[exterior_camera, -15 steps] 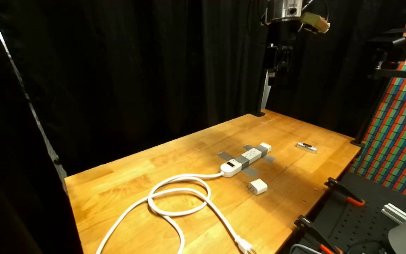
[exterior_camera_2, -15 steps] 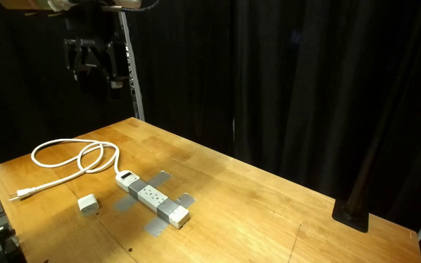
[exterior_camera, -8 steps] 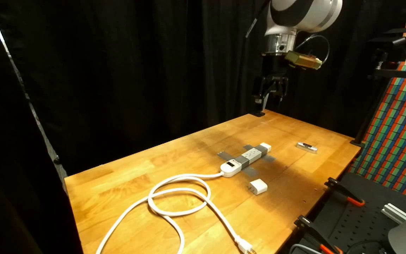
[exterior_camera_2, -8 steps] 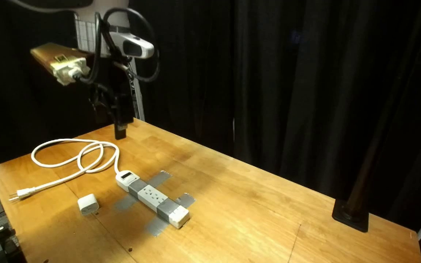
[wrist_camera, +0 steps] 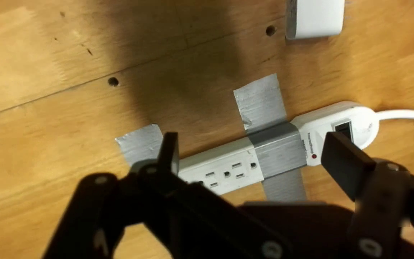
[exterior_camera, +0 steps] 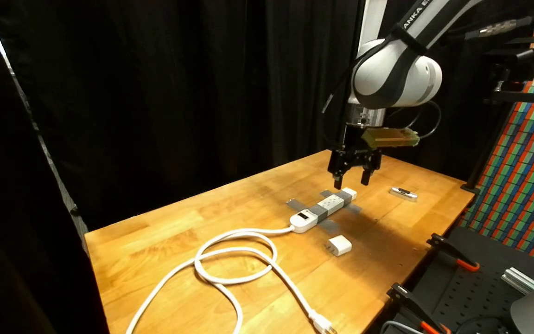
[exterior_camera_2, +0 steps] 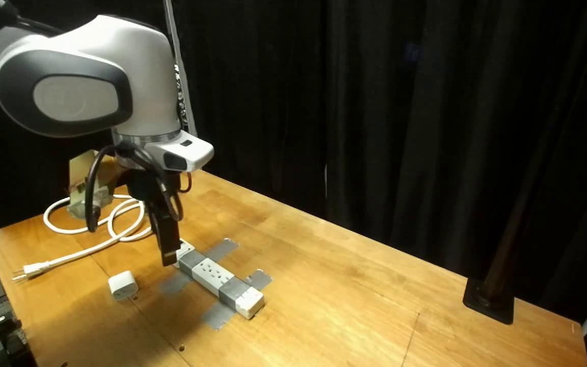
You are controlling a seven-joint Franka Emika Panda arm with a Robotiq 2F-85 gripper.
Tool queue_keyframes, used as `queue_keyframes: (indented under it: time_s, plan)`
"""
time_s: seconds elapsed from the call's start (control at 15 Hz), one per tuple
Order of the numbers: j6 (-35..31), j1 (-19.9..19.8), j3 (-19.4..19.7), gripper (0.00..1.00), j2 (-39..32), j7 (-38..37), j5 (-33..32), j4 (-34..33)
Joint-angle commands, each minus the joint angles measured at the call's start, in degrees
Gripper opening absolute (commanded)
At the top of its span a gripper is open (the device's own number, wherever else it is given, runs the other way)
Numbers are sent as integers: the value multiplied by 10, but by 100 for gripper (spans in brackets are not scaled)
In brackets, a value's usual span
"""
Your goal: Plug the charger into the adapter
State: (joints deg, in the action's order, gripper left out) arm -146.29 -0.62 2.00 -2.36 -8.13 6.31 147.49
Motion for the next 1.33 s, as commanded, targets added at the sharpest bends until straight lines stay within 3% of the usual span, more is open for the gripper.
queue_keyframes:
  time_s: [0.0, 0.2, 0.4, 0.67, 0.8, 0.93, 1.13, 1.27]
  plan:
    - [-101, 4, -8, 100, -26, -71, 46, 25]
    - [-178, 13, -8, 100, -46, -139, 64, 38]
    - [-268, 47, 36, 100, -71, -268, -12, 61]
    - [-341, 188, 233, 100, -154, -446, -172, 61]
    - [-298, 281, 326, 100, -181, -533, -233, 48]
    - [-234, 357, 371, 100, -158, -550, -237, 68]
    - [-104, 357, 322, 100, -79, -513, -253, 84]
    - [-44, 297, 235, 100, -31, -472, -232, 88]
